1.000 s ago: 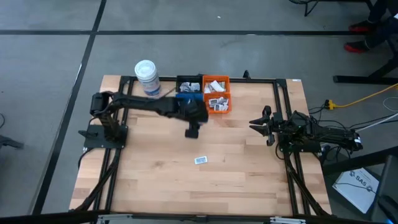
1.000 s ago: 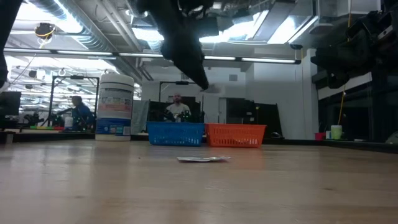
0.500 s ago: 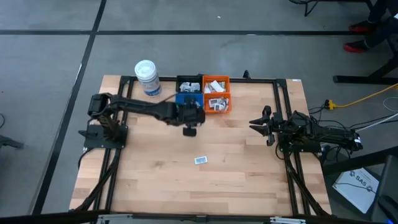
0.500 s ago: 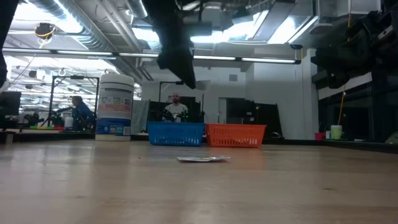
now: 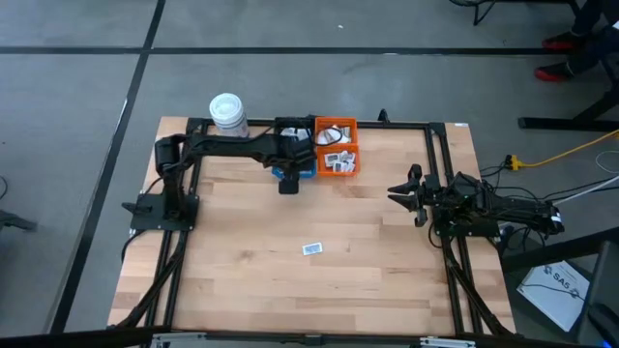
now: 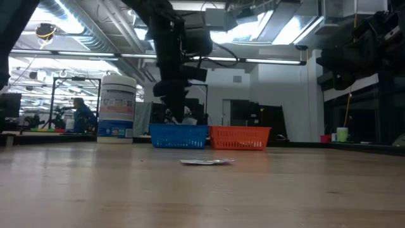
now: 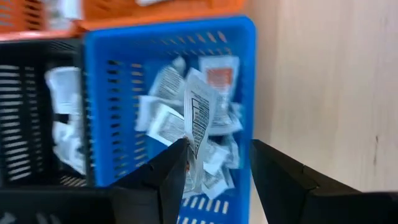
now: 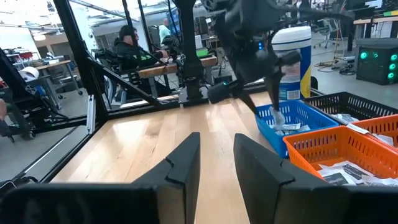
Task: Pick & Place First Aid Supplies
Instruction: Put the ointment pack into the blue bin, then return to Home Position
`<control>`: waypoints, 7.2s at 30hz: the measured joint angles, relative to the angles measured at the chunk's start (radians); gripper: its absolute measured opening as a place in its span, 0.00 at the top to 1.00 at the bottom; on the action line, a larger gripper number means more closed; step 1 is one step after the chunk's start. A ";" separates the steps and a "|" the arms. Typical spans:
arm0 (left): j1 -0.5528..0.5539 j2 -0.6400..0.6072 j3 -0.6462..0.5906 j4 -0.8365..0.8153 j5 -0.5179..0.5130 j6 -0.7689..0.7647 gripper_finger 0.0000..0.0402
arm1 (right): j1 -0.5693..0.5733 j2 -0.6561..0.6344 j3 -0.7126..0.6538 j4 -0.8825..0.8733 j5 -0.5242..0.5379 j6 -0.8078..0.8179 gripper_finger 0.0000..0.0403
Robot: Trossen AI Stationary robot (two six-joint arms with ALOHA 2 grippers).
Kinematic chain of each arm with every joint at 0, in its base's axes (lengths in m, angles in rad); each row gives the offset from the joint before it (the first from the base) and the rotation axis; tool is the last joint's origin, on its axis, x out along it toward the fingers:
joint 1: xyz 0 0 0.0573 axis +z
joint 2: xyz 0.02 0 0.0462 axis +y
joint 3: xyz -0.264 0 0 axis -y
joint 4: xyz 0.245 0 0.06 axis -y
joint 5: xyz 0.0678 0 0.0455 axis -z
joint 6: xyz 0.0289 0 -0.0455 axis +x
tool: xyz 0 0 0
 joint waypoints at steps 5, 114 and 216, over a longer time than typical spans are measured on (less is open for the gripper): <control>-0.003 0.026 -0.001 -0.044 0.033 0.055 0.58 | 0.000 0.000 0.000 0.000 0.000 0.000 0.75; -0.444 -0.090 0.000 0.182 -0.002 -0.103 0.58 | 0.000 0.000 0.000 0.000 0.000 0.000 0.75; 0.138 -0.111 0.000 0.061 0.206 -0.191 0.65 | 0.000 0.000 0.000 0.000 0.000 0.000 0.75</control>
